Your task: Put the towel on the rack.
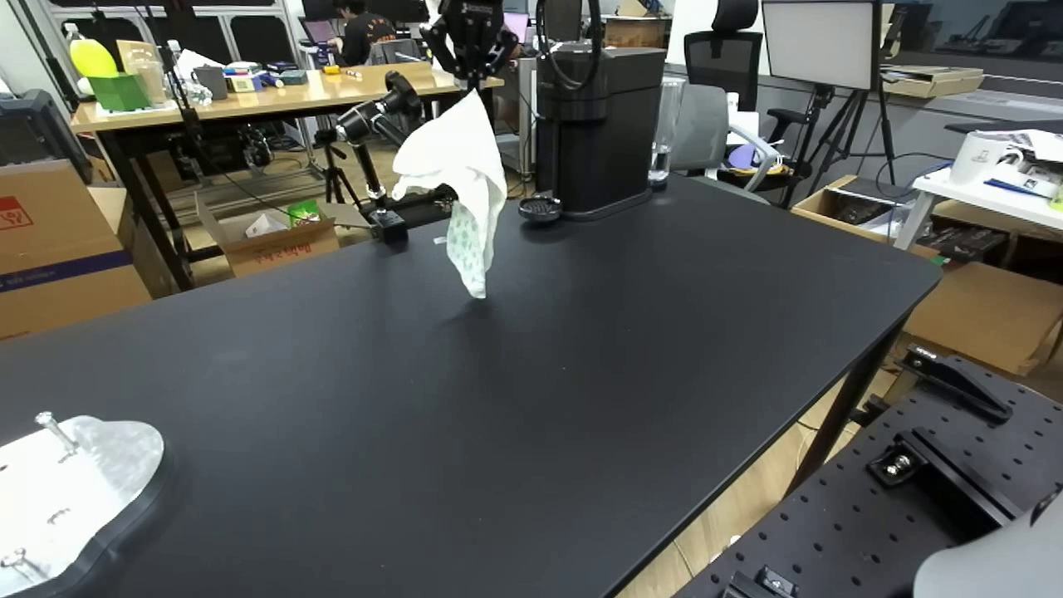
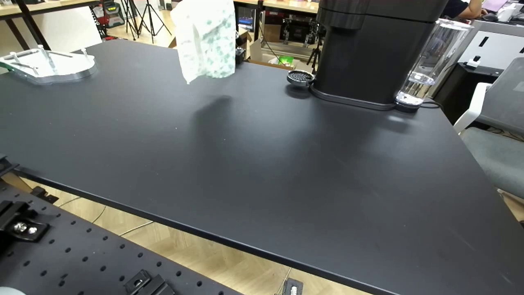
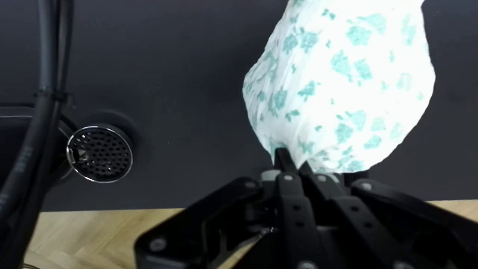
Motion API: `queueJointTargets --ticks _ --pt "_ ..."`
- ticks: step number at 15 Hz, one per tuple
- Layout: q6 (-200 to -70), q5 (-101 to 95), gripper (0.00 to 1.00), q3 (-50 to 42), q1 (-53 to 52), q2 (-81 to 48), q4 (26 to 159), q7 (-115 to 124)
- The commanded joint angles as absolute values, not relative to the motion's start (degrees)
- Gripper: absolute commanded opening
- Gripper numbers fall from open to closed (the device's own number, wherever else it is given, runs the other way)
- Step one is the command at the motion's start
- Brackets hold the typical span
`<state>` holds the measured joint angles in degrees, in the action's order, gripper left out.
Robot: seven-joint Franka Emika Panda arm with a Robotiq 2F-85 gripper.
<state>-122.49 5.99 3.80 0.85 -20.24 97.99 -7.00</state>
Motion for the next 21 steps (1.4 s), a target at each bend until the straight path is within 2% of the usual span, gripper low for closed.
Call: queueJointTargets --ticks 1,12,21 --pt "-123.9 6.9 0.01 3.5 1.3 -17.4 102.3 -8.1" --pt "-123.9 2.2 0.01 4.8 -4.2 -16.7 99.7 -6.0" --pt "-122.9 0.8 0.01 5.6 -6.6 -21.0 94.0 -5.9"
